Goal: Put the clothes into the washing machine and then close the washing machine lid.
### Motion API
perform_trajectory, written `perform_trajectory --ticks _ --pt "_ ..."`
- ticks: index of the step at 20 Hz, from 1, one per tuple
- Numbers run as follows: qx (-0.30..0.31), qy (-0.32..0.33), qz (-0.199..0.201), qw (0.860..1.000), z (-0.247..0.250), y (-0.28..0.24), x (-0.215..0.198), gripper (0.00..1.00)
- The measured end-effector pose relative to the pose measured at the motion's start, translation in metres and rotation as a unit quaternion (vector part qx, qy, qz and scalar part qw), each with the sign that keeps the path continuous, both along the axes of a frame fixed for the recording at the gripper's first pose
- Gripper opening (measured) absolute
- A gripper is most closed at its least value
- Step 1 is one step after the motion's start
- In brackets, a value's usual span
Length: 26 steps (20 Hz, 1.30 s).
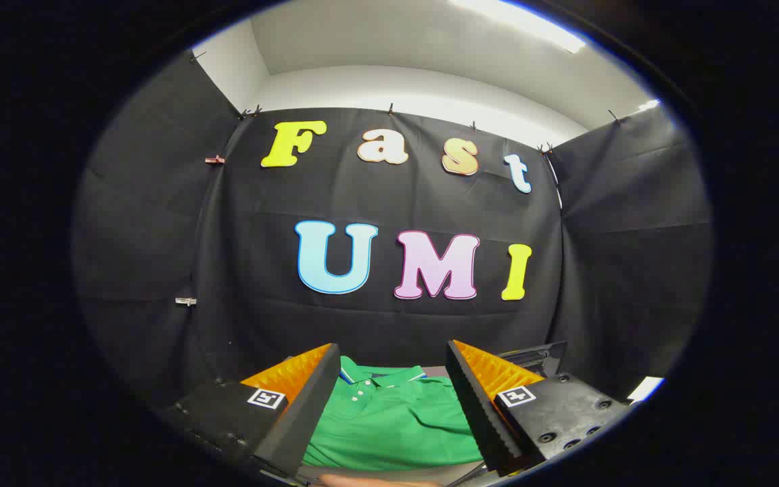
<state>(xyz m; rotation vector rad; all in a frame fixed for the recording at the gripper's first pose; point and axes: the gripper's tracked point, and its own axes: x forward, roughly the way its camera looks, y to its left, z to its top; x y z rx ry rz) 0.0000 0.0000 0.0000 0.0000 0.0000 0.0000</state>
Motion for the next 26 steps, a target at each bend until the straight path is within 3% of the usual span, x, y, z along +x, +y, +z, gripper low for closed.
perform_trajectory --ticks 8,13,18,24,26 --pt "0.028 0.016 0.000 0.999 -0.005 -0.008 0.007 0.96" --pt "0.029 -0.008 -0.004 1.000 0.008 -0.013 0.011 0.96" --pt "0.033 0.005 0.020 0.999 0.006 -0.001 0.011 0.96" --pt "0.059 0.081 0.073 0.992 -0.016 0.016 0.025 0.96" --pt "0.064 0.105 0.073 0.990 -0.020 0.014 0.035 0.96"
